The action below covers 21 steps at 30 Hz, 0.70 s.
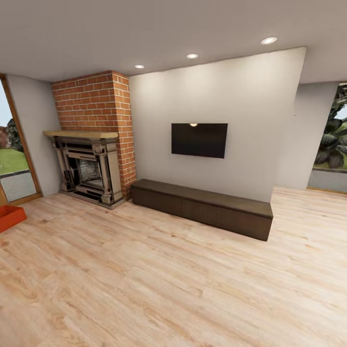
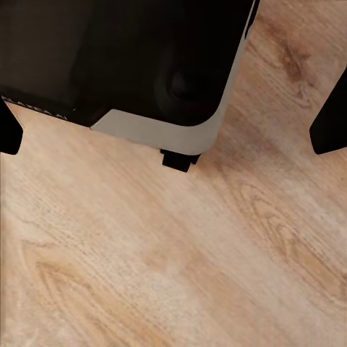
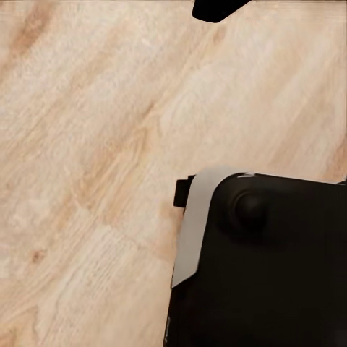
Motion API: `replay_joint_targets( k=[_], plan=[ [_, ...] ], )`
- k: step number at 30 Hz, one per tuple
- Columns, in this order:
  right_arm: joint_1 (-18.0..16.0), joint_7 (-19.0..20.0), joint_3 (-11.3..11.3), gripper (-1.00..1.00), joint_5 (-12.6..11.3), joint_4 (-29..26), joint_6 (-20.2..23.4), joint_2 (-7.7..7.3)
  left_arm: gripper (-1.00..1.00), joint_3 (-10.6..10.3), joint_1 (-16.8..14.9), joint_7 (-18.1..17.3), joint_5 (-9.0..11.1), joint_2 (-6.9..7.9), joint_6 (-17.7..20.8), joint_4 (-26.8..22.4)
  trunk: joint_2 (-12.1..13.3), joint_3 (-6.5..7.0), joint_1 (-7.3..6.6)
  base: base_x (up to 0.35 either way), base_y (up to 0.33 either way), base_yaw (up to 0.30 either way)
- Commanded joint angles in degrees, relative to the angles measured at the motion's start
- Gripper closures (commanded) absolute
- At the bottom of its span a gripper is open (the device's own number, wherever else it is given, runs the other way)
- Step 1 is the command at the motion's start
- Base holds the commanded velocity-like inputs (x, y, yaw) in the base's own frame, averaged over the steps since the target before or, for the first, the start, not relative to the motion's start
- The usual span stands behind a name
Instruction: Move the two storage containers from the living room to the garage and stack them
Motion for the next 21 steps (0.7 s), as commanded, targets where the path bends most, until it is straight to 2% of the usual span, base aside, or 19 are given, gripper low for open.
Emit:
replay_joint_targets(
  k=[1, 2, 3, 10, 21],
  plan=[
    [-0.1, -0.1, 0.5, -1.0, 0.5, 0.1, -0.3, 0.06, -1.0, -0.4, 0.0, 0.2, 0.4, -0.02, -0.2, 0.0, -0.1, -0.09, 0.04, 0.322, 0.0, 0.0],
    [-0.1, -0.4, 0.4, -1.0, 2.2, 0.1, -0.3, 0.12, -1.0, -0.4, 0.0, 0.2, 0.4, -0.02, -0.2, 0.0, -0.1, -0.09, 0.04, 0.322, 0.0, 0.0],
    [-0.1, -0.6, 0.3, -1.0, 2.6, 0.1, -0.3, 0.14, -1.0, -0.4, 0.0, 0.2, 0.4, -0.02, -0.2, 0.0, -0.1, -0.09, 0.04, 0.322, 0.0, 0.0],
    [-0.1, -0.7, -0.1, -1.0, 3.1, 0.1, -0.3, 0.14, -1.0, -0.4, 0.0, 0.2, 0.4, -0.02, -0.2, 0.0, -0.1, -0.09, 0.04, 0.321, 0.0, 0.04],
    [-0.1, -0.7, -0.5, -1.0, 2.8, 0.1, -0.4, 0.11, -1.0, -0.4, 0.0, 0.2, 0.4, -0.02, -0.2, 0.0, -0.1, -0.09, 0.04, 0.322, 0.0, 0.252]
  ],
)
